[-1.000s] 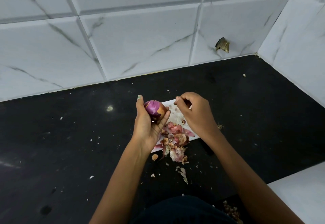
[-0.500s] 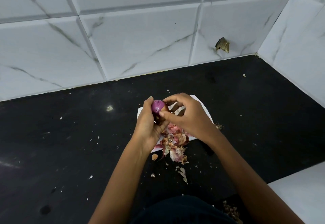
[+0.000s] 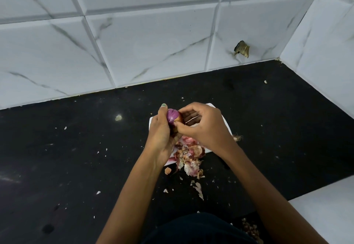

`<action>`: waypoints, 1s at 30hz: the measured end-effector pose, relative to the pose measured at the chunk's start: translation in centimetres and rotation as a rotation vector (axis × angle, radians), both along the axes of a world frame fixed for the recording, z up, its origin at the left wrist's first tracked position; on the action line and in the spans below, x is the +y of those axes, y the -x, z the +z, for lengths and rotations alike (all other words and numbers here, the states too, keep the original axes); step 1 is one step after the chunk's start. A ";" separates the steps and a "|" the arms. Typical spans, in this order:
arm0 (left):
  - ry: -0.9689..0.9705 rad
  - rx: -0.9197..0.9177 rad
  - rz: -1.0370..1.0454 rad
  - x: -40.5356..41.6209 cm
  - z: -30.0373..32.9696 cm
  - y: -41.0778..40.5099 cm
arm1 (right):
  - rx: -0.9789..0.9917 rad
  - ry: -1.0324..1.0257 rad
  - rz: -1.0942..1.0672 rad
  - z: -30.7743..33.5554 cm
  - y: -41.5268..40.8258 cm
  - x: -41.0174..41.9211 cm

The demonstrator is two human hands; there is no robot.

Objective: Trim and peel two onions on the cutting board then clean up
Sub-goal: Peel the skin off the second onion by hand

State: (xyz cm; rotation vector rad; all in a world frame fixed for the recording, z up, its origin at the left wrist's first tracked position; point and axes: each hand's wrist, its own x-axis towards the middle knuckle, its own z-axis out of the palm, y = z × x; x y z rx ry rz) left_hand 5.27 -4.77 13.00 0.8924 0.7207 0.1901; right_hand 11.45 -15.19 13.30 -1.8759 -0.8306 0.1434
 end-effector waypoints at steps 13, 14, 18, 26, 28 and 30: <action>0.238 0.025 0.022 0.2 0.2 0.2 | 0.012 -0.058 -0.129 -0.3 -1.1 -0.2; 0.295 0.023 0.027 0.3 0.3 0.3 | 0.027 -0.072 -0.157 -0.4 -1.4 -0.3; 0.417 0.008 0.031 0.6 0.0 0.4 | 0.014 0.029 -0.232 -1.4 -2.7 -0.7; 0.376 -0.044 0.024 0.7 -0.3 0.1 | -0.021 0.118 -0.105 -1.6 -1.5 -0.4; 0.298 -0.031 0.000 0.5 -0.6 0.1 | 0.009 0.074 -0.049 -1.1 -0.9 -0.2; 0.216 -0.018 -0.002 0.3 -0.7 0.1 | -0.002 0.072 -0.051 -0.7 -0.5 0.1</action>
